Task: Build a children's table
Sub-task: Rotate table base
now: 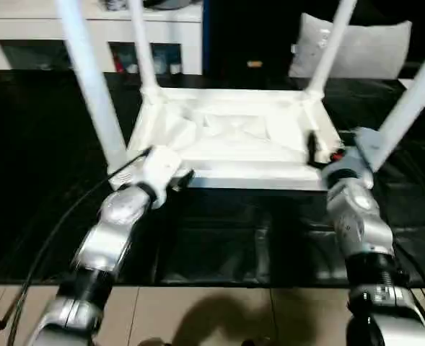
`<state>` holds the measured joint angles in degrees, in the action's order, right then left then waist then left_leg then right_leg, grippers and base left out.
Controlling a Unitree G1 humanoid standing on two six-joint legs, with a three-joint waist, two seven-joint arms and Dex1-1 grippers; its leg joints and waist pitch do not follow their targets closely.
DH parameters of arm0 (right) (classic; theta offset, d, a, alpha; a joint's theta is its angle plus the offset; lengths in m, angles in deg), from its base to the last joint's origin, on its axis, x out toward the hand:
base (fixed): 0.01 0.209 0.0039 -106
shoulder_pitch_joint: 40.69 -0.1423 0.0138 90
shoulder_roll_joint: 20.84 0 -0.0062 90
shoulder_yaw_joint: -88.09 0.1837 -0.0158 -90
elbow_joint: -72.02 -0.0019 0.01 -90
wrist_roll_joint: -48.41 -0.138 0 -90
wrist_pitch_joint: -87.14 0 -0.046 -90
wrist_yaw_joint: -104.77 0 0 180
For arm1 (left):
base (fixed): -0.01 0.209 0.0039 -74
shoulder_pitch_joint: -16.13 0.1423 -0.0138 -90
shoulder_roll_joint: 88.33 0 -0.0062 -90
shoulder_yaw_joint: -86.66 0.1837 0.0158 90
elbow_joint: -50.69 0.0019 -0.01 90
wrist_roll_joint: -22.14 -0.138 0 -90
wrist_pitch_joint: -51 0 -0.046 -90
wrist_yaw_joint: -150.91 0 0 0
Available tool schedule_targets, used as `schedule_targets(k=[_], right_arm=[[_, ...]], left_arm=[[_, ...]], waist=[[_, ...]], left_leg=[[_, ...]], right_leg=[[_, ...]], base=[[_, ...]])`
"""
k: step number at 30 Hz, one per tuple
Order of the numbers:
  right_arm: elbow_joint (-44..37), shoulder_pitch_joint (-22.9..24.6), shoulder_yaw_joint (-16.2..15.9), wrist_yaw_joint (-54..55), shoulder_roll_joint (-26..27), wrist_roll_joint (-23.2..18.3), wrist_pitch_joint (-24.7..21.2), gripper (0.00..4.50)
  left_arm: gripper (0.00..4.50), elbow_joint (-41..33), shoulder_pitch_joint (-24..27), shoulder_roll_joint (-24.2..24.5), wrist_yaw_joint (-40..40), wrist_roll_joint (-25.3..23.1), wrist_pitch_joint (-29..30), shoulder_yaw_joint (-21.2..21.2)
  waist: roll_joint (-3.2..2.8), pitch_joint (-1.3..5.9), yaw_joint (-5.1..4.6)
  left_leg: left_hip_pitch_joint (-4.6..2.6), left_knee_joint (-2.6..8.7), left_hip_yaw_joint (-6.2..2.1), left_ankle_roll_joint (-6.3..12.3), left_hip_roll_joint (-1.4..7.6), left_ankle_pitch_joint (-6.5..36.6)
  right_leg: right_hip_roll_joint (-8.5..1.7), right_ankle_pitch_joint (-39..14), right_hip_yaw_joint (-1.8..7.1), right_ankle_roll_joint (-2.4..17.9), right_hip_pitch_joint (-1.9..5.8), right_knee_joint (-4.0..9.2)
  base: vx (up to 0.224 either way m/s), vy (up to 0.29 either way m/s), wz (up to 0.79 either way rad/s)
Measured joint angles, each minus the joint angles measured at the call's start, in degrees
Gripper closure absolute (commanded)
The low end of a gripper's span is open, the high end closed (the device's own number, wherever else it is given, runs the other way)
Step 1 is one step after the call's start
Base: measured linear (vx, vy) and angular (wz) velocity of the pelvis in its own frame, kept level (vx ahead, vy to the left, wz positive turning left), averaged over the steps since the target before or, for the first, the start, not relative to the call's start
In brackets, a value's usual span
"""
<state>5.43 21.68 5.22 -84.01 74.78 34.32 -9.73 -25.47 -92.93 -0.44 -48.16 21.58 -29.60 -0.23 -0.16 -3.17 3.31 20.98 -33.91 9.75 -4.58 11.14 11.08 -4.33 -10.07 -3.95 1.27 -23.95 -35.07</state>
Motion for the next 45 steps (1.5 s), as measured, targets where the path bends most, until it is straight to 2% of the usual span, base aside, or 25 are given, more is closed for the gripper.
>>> schedule_targets(k=[4, 6, 8, 10, 12, 16, 18, 22, 24, 27, 32, 36, 40, 45], right_arm=[[-4.36, 2.55, -3.86, -3.47, -1.25, 0.79, -4.00, 0.00], [-7.04, 4.38, -5.77, -6.13, -2.12, 0.75, -5.77, 0.00], [-10.57, 6.71, -7.66, -8.68, -3.62, 0.71, -7.79, 0.00], [-12.25, 7.89, -7.80, -9.66, -4.12, 0.68, -9.35, 0.00], [-15.10, 9.73, -8.21, -10.64, -5.08, 0.64, -10.77, 0.00], [-19.07, 12.64, -9.85, -12.50, -6.13, 0.19, -12.91, 0.00], [-20.50, 14.37, -10.06, -12.44, -6.10, 0.29, -13.67, 0.00], [-20.57, 14.62, -9.81, -10.46, -6.06, 1.48, -15.13, 0.00], [-20.70, 14.61, -9.70, -8.06, -6.06, 2.80, -16.99, 0.00], [-20.70, 14.62, -9.00, -6.53, -6.05, 2.68, -21.90, 0.00], [-19.39, 14.57, -8.87, -6.04, -5.89, 2.75, -22.88, 0.00], [-16.25, 13.79, -7.50, -4.64, -5.44, 2.78, -24.08, 0.00], [-11.87, 10.65, -7.06, -3.95, -5.48, 3.73, -23.44, 0.00], [-3.44, 6.40, -6.07, -3.93, -5.32, 3.93, -18.97, 0.00]], left_arm=[[0.90, -5.74, 5.08, -0.38, 0.81, 2.53, -0.64, -3.50], [0.49, -9.16, 7.96, -0.56, 0.99, 3.21, -1.20, -4.61], [0.49, -12.37, 11.17, -0.86, 1.40, 3.35, -1.19, -4.98], [0.43, -13.75, 12.94, -0.96, 2.08, 3.34, -0.77, -4.98], [0.13, -15.59, 14.62, -1.55, 3.76, 3.19, -0.45, -5.20], [0.03, -16.25, 14.67, -2.57, 7.61, 2.91, -0.38, -7.64], [0.03, -14.99, 12.91, -3.12, 10.15, 2.33, -0.37, -9.20], [0.03, -13.28, 9.95, -2.88, 12.03, 2.09, -0.38, -10.76], [0.03, -9.77, 7.42, -2.29, 12.11, 2.10, -0.67, -10.75], [0.03, -4.67, 3.58, -0.96, 12.18, 1.97, -1.55, -10.82], [0.03, 5.81, -3.99, -0.32, 12.34, 1.97, -3.75, -11.71], [0.03, 13.86, -9.09, 1.51, 11.72, 3.05, -5.64, -12.93], [0.03, 19.33, -12.40, 1.98, 7.94, 4.74, -8.05, -13.66], [0.03, 25.45, -15.39, 4.17, -1.88, 6.53, -8.95, -13.22]], waist=[[0.10, -0.01, 0.28], [0.14, 0.00, 0.51], [0.16, -0.01, 0.66], [0.18, -0.01, 0.70], [0.18, -0.01, 0.70], [0.19, 0.00, 0.50], [0.21, 0.01, 0.36], [0.23, 0.02, 0.23], [0.25, 0.03, 0.21], [0.38, 0.05, 0.23], [0.45, 0.07, 0.25], [0.46, 0.06, 0.15], [0.54, 0.04, 0.11], [0.59, 0.02, 0.17]], left_leg=[[0.05, -0.10, 0.01, 0.02, 0.00, 0.01], [0.05, -0.14, 0.01, 0.05, -0.01, 0.03], [0.07, -0.15, 0.00, 0.10, -0.01, 0.07], [0.07, -0.15, 0.00, 0.10, -0.01, 0.07], [0.04, -0.15, -0.01, 0.09, 0.00, 0.06], [0.01, -0.15, -0.03, 0.08, 0.00, 0.06], [0.02, -0.16, -0.03, 0.08, 0.00, 0.05], [0.05, -0.22, -0.04, 0.09, -0.04, 0.06], [0.06, -0.22, -0.04, 0.08, -0.05, 0.06], [0.07, -0.22, -0.06, 0.09, -0.04, 0.05], [0.07, -0.24, -0.05, 0.09, -0.06, 0.06], [0.07, -0.24, -0.05, 0.09, -0.07, 0.05], [0.06, -0.25, -0.03, 0.09, -0.07, 0.05], [0.01, -0.35, -0.02, 0.09, -0.07, 0.05]], right_leg=[[-0.03, 0.00, 0.01, 0.00, 0.03, 0.06], [-0.05, 0.00, 0.01, -0.02, 0.04, 0.10], [-0.06, -0.07, 0.03, -0.14, 0.09, 0.13], [-0.06, -0.18, 0.03, -0.36, 0.05, 0.12], [-0.05, -0.20, 0.03, -0.39, 0.08, 0.11], [-0.02, -0.18, 0.03, -0.45, 0.10, 0.11], [-0.02, -0.15, 0.04, -0.51, 0.10, 0.12], [-0.03, -0.10, 0.10, -0.58, 0.09, 0.15], [-0.03, -0.09, 0.09, -0.60, 0.07, 0.15], [-0.02, -0.08, 0.09, -0.61, 0.07, 0.13], [-0.04, -0.06, 0.10, -0.59, 0.07, 0.14], [-0.04, 0.04, 0.11, -0.45, 0.04, 0.13], [-0.05, 0.16, 0.12, -0.24, 0.06, 0.12], [-0.07, 0.23, 0.12, -0.15, -0.01, 0.10]], base=[[0.000, 0.000, 0.00], [0.000, 0.000, 0.00], [0.000, 0.000, 0.00], [0.000, 0.000, 0.00], [0.000, 0.000, 0.00], [0.000, 0.000, 0.00], [0.000, 0.000, 0.00], [0.000, 0.000, 0.00], [0.000, 0.000, 0.00], [0.000, 0.000, 0.00], [0.000, 0.000, 0.00], [0.000, 0.000, 0.00], [0.000, 0.000, 0.00], [0.000, 0.000, 0.00]])
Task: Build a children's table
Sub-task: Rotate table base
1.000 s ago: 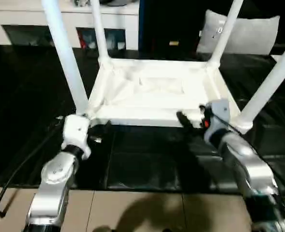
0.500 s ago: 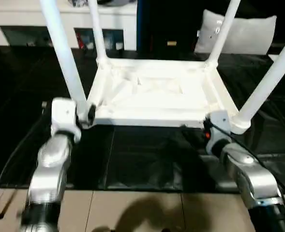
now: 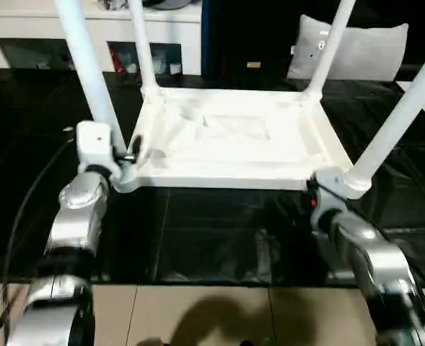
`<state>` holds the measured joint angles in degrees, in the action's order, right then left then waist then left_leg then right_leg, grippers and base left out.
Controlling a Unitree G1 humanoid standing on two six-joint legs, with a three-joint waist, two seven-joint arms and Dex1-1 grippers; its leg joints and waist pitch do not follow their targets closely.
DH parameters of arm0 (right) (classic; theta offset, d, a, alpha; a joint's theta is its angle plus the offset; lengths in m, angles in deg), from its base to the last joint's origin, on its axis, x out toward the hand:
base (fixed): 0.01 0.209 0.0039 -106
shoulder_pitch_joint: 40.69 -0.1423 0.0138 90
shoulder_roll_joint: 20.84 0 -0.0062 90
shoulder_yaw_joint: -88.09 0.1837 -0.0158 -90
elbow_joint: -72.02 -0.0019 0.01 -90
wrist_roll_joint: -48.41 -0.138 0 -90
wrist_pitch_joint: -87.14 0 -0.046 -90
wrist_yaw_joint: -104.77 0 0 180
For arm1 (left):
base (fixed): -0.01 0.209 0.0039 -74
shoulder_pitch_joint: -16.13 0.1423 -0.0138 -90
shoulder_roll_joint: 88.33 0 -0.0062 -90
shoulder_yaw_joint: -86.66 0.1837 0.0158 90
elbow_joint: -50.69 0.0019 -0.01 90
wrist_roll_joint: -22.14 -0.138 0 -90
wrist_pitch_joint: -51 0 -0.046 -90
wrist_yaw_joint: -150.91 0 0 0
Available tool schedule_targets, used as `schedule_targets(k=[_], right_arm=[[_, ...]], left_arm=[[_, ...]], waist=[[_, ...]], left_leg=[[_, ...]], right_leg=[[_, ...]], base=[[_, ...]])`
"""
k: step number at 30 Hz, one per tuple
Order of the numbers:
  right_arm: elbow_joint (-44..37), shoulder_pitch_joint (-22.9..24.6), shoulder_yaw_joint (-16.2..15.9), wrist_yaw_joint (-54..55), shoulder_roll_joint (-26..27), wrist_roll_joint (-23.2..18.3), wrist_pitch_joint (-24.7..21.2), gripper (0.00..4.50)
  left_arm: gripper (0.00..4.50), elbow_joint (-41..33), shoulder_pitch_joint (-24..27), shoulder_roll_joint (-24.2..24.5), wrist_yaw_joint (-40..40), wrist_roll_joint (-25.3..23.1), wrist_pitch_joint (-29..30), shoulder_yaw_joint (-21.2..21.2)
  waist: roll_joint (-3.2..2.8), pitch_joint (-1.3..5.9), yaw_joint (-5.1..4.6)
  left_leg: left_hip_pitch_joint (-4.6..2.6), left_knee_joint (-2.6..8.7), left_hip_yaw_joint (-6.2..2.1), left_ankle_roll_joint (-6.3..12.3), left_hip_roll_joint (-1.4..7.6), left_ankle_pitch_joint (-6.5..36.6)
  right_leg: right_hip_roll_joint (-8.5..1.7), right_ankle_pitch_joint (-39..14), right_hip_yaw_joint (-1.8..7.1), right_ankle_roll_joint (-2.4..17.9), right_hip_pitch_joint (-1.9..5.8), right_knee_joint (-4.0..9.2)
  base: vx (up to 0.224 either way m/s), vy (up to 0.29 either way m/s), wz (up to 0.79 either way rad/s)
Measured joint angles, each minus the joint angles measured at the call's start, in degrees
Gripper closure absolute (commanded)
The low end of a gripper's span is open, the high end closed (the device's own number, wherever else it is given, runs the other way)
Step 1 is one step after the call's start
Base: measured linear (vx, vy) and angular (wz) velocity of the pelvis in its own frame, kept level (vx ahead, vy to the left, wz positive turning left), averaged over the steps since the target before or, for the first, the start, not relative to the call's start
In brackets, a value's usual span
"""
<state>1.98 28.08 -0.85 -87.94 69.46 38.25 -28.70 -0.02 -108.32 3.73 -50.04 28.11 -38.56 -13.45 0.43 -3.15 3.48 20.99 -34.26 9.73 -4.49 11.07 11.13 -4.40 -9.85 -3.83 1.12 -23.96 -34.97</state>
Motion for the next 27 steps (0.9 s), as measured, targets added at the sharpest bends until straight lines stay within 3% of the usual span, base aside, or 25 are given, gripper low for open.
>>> schedule_targets(k=[6, 11, 16, 18, 20, 24, 27], right_arm=[[15.06, -6.61, 2.44, -0.35, -0.36, 0.41, 6.62, 0.00], [23.34, -10.27, 2.82, -2.79, -0.25, 0.71, 10.12, 0.00], [28.58, -12.56, 2.87, -5.32, -0.13, 1.11, 13.34, 0.00], [30.96, -13.63, 2.65, -7.22, 0.30, 1.53, 15.08, 0.00], [33.09, -15.00, 1.43, -9.95, 1.23, 1.95, 16.66, 0.00], [35.41, -16.20, 0.53, -13.22, 2.27, 3.11, 18.93, 0.00], [37.34, -17.17, 0.49, -14.53, 2.98, 3.52, 20.30, 0.00]], left_arm=[[0.03, 0.10, 0.39, 2.32, -18.55, 4.82, 1.51, 2.43], [0.03, -7.89, 3.28, 3.32, -33.80, 11.49, 10.58, 5.87], [0.03, -16.63, 5.31, 2.51, -42.00, 17.62, 18.87, 10.38], [0.03, -19.94, 5.31, 0.80, -43.77, 19.68, 21.34, 11.86], [0.03, -22.17, 5.21, -1.27, -44.81, 20.86, 23.26, 13.32], [0.03, -23.97, 4.85, -3.13, -45.17, 21.37, 25.34, 15.33], [0.03, -25.73, 4.54, -3.48, -45.77, 21.40, 27.17, 17.10]], waist=[[0.17, -0.09, 0.35], [0.24, -0.13, 1.05], [0.53, -0.28, 1.25], [0.84, -0.43, 0.80], [1.09, -0.55, -0.30], [1.22, -0.54, -1.48], [1.23, -0.55, -1.69]], left_leg=[[-0.02, -0.17, 0.10, 0.01, 0.01, 0.00], [-0.01, -0.20, 0.17, 0.04, 0.01, 0.02], [-0.09, -0.24, 0.25, 0.04, 0.03, -0.01], [-0.04, -0.25, 0.25, 0.04, 0.06, -0.04], [-0.05, -0.25, 0.24, -0.01, 0.13, -0.07], [-0.04, -0.25, 0.24, -0.01, 0.19, -0.09], [-0.03, -0.24, 0.24, -0.01, 0.29, -0.08]], right_leg=[[-0.08, 0.06, -0.02, 0.10, -0.02, -0.07], [-0.10, 0.06, -0.01, 0.10, -0.03, -0.08], [-0.11, 0.10, 0.02, 0.17, -0.02, -0.24], [-0.10, 0.15, 0.04, 0.25, 0.02, -0.29], [-0.05, 0.21, 0.05, 0.34, 0.02, -0.32], [0.02, 0.24, 0.04, 0.37, 0.00, -0.31], [0.12, 0.23, 0.02, 0.37, -0.03, -0.29]], base=[[0.000, 0.000, 0.00], [0.000, 0.000, 0.00], [0.000, 0.000, 0.00], [0.000, 0.000, 0.00], [0.000, 0.000, 0.00], [0.000, 0.000, 0.00], [0.000, 0.000, 0.00]])
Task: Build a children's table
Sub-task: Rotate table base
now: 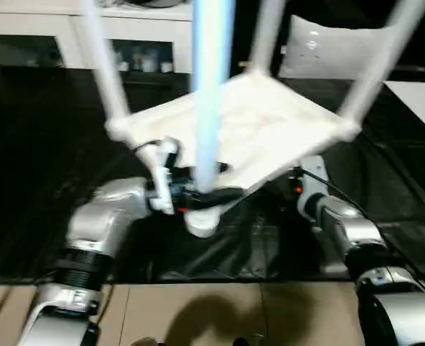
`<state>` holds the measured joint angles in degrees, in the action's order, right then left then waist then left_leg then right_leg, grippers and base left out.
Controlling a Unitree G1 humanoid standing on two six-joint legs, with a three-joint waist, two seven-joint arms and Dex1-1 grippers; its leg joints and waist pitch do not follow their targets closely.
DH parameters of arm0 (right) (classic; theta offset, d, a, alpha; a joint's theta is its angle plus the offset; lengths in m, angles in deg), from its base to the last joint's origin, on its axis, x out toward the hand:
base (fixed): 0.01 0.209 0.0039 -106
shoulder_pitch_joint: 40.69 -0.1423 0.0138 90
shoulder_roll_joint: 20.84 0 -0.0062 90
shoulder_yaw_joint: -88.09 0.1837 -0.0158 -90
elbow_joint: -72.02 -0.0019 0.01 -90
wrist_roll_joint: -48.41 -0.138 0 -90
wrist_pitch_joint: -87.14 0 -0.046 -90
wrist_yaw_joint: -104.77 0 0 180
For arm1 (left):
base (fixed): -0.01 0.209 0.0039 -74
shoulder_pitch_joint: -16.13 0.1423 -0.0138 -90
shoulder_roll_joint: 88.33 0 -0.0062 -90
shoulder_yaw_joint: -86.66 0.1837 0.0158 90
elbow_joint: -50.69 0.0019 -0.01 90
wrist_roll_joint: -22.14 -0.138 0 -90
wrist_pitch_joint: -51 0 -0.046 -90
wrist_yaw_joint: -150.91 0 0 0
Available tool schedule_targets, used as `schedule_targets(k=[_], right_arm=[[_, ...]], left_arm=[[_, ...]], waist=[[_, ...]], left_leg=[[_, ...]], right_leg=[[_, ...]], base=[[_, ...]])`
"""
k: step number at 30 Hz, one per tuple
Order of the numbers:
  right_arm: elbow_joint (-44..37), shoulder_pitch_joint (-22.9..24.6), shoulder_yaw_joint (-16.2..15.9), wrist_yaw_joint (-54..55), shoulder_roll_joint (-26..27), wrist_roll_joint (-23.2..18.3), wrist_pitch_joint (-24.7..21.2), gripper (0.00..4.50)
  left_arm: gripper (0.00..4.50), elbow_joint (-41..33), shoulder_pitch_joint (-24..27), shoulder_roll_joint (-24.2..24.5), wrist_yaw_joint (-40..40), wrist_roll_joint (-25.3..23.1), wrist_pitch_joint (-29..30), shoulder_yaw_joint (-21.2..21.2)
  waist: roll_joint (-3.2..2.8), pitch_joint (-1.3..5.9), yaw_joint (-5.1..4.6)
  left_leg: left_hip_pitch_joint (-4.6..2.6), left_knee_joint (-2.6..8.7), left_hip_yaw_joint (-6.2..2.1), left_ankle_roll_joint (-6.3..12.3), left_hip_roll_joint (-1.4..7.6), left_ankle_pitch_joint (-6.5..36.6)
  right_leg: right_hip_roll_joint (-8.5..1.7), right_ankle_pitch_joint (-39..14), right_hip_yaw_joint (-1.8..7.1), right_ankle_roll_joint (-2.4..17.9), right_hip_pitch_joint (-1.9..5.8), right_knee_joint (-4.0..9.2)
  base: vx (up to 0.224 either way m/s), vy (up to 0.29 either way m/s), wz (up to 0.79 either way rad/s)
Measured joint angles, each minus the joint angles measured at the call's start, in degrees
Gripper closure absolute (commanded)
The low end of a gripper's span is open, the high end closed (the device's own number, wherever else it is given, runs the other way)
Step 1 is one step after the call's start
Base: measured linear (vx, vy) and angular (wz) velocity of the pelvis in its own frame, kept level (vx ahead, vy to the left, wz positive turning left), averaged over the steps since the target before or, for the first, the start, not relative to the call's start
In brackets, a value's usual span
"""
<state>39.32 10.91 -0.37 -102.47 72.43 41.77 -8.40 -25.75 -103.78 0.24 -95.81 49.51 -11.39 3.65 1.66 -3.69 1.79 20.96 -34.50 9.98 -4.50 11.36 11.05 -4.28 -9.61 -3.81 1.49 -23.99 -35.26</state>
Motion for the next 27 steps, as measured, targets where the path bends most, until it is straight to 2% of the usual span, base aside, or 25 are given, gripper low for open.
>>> schedule_targets(k=[8, 20, 24, 27], right_arm=[[2.44, -0.65, -0.14, -2.03, 1.04, 0.82, 3.26, 0.00], [4.18, -1.68, -0.52, -3.14, 3.00, 2.56, 5.75, 0.00], [4.18, -1.85, -0.97, -4.02, 3.84, 2.78, 6.20, 0.00], [4.59, -2.31, -1.15, -3.53, 4.50, 3.26, 6.43, 0.00]], left_arm=[[0.03, -1.66, -0.39, -3.55, 0.19, 0.35, 2.67, 0.85], [0.03, -6.40, -1.61, -7.30, 0.60, 2.22, 5.10, 3.64], [0.03, -6.44, -1.71, -8.06, 1.11, 2.15, 4.51, 4.08], [0.03, -3.50, -3.15, -9.23, 4.82, -0.52, 0.63, 3.95]], waist=[[0.09, -0.05, 0.07], [0.11, -0.06, 0.16], [0.11, -0.06, 0.31], [0.11, -0.06, 0.33]], left_leg=[[0.03, -0.02, 0.05, 0.02, 0.03, 0.00], [0.03, -0.02, 0.05, 0.04, 0.07, -0.01], [0.02, -0.04, 0.05, 0.09, 0.07, -0.05], [0.01, -0.07, 0.05, 0.10, 0.07, -0.06]], right_leg=[[0.00, 0.01, -0.01, 0.03, 0.01, 0.04], [0.02, 0.02, -0.04, 0.04, 0.00, 0.02], [0.01, 0.03, -0.04, 0.06, 0.02, 0.02], [0.01, 0.06, -0.04, 0.11, 0.07, 0.02]], base=[[0.000, 0.000, 0.00], [0.000, 0.000, 0.00], [0.000, 0.000, 0.00], [0.000, 0.000, 0.00]])
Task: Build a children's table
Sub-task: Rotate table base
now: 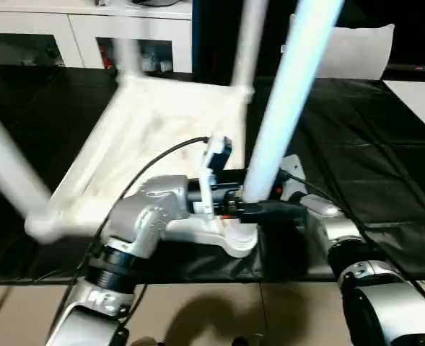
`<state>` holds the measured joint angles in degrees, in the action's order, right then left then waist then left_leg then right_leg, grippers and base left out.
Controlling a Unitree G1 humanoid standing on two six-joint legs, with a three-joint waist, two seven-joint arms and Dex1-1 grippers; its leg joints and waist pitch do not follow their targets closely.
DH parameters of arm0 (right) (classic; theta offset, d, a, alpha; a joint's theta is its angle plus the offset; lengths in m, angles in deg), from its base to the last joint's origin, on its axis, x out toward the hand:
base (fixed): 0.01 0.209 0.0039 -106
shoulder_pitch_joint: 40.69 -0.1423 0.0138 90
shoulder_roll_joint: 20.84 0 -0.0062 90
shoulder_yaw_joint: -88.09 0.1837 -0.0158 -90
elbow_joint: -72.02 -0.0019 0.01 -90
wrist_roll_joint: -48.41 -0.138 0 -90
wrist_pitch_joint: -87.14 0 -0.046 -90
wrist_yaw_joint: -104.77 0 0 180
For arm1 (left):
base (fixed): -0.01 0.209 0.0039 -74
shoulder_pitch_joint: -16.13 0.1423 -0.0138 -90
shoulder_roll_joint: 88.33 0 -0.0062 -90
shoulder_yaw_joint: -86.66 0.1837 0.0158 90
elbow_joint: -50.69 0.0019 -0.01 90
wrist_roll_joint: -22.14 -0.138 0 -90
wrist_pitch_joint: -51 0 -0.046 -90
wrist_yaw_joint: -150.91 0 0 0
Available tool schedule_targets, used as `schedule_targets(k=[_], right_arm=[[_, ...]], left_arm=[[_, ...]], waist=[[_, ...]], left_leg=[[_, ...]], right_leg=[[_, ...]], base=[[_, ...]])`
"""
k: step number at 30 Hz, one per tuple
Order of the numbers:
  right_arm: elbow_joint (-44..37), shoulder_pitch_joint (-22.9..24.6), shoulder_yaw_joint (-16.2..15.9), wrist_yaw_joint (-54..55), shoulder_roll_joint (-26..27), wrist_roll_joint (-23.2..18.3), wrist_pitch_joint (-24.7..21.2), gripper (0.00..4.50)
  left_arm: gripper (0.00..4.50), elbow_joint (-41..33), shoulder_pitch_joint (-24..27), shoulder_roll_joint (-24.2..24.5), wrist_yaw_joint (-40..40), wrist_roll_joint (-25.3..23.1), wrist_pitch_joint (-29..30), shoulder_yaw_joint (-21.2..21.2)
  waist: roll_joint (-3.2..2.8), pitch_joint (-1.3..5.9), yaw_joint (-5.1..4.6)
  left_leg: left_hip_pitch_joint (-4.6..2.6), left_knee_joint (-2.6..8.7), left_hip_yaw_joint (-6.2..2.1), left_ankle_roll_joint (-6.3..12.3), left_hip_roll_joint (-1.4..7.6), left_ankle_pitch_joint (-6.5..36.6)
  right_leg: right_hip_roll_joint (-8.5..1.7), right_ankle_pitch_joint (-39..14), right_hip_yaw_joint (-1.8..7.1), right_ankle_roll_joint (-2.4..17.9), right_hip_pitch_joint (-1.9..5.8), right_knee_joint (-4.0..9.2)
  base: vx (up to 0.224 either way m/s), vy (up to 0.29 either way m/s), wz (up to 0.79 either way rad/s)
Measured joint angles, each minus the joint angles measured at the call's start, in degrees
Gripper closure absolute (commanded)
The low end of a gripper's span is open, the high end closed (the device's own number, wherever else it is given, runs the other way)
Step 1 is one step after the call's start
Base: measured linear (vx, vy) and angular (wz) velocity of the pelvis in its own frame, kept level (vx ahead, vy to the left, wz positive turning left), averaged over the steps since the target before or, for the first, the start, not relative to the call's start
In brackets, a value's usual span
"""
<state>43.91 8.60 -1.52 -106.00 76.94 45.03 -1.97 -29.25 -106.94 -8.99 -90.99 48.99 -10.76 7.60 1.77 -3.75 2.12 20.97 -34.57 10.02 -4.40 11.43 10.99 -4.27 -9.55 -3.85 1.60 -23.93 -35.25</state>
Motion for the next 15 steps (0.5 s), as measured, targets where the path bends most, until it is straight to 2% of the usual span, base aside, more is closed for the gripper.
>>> schedule_targets(k=[2, 7, 15], right_arm=[[0.17, -0.12, 0.13, 1.86, 0.40, 0.61, 0.62, 0.00], [1.30, -0.11, 0.73, 5.63, -0.36, 0.64, 0.84, 0.00], [-0.42, 2.65, 2.93, 6.70, -3.88, 0.47, 1.06, 0.00]], left_arm=[[0.03, 2.54, -1.33, -0.21, 3.41, -2.22, -2.24, -0.68], [0.03, 2.34, -1.03, 1.15, 5.46, -3.50, -3.78, -1.14], [0.03, -2.58, 5.04, 4.23, 7.60, -4.13, -3.75, -1.62]], waist=[[-0.01, 0.00, -0.16], [-0.03, 0.01, 0.15], [-0.05, 0.03, -0.04]], left_leg=[[-0.03, 0.00, 0.00, -0.01, 0.00, -0.01], [-0.03, 0.00, -0.01, -0.01, 0.00, -0.01], [-0.07, -0.02, 0.00, -0.02, 0.02, -0.01]], right_leg=[[0.00, 0.02, 0.00, 0.02, 0.00, -0.04], [0.00, 0.01, 0.00, 0.02, 0.01, -0.03], [0.01, 0.02, -0.01, 0.02, 0.03, -0.07]], base=[[0.000, 0.000, 0.00], [0.000, 0.000, 0.00], [0.000, 0.000, 0.00]])
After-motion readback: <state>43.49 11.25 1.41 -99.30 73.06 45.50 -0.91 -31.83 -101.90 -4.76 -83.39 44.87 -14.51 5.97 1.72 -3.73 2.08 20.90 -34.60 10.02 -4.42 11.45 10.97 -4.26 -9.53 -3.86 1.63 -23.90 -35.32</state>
